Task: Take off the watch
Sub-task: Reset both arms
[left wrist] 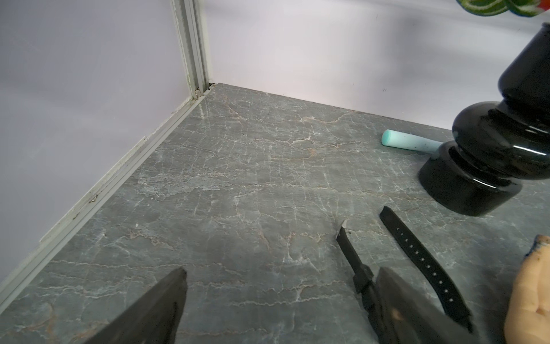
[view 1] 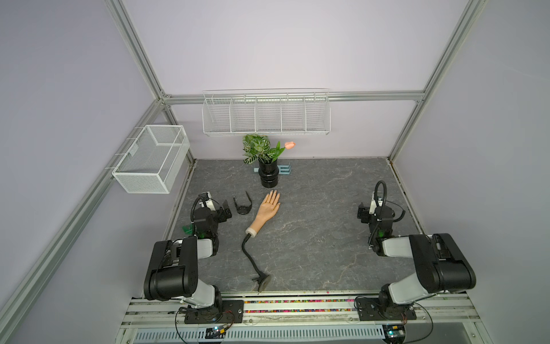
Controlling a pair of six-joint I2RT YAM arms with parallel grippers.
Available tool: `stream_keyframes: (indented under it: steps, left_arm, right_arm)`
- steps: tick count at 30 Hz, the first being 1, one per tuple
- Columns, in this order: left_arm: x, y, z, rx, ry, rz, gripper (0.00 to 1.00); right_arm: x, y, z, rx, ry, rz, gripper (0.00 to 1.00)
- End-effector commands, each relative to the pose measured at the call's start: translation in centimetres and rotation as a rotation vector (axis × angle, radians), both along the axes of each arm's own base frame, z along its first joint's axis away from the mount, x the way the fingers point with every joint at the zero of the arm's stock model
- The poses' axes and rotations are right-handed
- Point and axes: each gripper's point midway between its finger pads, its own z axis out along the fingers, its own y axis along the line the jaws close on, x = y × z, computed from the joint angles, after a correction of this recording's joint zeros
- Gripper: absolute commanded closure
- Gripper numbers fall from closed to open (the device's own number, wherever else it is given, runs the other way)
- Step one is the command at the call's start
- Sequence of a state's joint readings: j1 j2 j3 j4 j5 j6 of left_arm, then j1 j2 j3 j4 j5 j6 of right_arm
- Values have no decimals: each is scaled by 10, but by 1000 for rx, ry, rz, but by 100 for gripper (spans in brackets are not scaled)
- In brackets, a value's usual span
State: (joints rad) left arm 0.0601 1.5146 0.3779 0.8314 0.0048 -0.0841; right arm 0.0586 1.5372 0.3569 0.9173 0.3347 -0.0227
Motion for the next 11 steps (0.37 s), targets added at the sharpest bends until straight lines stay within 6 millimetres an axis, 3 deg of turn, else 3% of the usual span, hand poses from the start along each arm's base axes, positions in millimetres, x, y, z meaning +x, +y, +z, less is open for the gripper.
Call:
stream_keyframes:
  steps: [1,11]
  left_arm:
    - [5,-1,8,24,-15,-9,1]
    - [5,-1,8,24,-15,-8,1]
  right_arm:
    - [0,-1,3,16,-20,-1,11]
    - [-1,0,3,18,-21,0,11]
